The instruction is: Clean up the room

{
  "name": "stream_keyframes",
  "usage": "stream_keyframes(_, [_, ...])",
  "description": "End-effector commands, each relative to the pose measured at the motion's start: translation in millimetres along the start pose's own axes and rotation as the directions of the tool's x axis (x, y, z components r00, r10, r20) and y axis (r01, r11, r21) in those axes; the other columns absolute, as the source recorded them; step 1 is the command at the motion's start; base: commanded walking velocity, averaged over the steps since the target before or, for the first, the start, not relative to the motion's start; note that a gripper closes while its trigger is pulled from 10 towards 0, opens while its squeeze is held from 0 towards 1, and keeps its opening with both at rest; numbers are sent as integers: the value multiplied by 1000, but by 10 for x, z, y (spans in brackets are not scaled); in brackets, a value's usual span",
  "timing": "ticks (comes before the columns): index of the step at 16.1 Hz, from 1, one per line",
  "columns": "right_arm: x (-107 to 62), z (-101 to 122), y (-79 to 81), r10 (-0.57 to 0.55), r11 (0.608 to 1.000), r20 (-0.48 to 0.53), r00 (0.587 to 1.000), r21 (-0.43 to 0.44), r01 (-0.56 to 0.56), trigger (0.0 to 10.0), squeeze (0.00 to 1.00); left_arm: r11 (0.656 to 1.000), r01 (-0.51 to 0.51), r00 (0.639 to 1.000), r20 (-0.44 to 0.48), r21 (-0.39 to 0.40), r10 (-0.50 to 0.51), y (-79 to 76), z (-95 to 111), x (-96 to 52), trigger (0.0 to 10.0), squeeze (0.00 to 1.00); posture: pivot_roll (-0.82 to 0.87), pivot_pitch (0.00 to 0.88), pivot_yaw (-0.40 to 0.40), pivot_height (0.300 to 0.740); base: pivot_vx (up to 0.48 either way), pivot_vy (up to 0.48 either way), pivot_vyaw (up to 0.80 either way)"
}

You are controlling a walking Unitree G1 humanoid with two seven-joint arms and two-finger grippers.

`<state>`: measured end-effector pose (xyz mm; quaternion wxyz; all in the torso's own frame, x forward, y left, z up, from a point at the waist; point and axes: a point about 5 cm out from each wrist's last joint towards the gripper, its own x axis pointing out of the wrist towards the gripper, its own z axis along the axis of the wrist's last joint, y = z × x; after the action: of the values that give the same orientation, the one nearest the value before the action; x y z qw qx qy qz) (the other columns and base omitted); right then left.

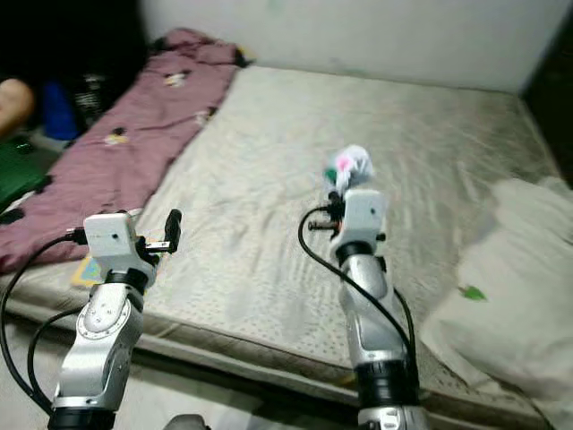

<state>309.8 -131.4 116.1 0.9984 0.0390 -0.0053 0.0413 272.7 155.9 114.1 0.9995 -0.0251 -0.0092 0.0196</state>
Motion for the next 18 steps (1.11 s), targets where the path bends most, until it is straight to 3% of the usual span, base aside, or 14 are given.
stream_keyframes(1, [10, 4, 38, 10, 1000, -7, 1000, 18, -9, 10000, 0, 1000, -9, 1000, -13, 3, 9, 46, -20, -18, 10000, 0, -22, 0, 28, 740, 0, 0, -800])
stream_keyframes(9, [1, -24, 55, 40, 999, -21, 999, 15, -40, 10000, 0, 999, 1, 998, -56, -54, -4, 39, -92, -34, 10000, 0, -25, 0, 19, 740, 0, 0, -800])
stream_keyframes(12, [-4, -16, 78, 55, 998, -12, 998, 9, -55, 10000, 0, 999, 17, 998, -52, -43, -19, 0, -81, -10, 10000, 0, -29, 0, 23, 740, 0, 0, -156])
stream_keyframes(18, [32, -39, 53, 46, 999, -31, 998, 19, -46, 10000, 0, 999, 17, 999, -47, -52, -19, -11, -69, 25, 10000, 0, -26, 0, 19, 740, 0, 0, -800])
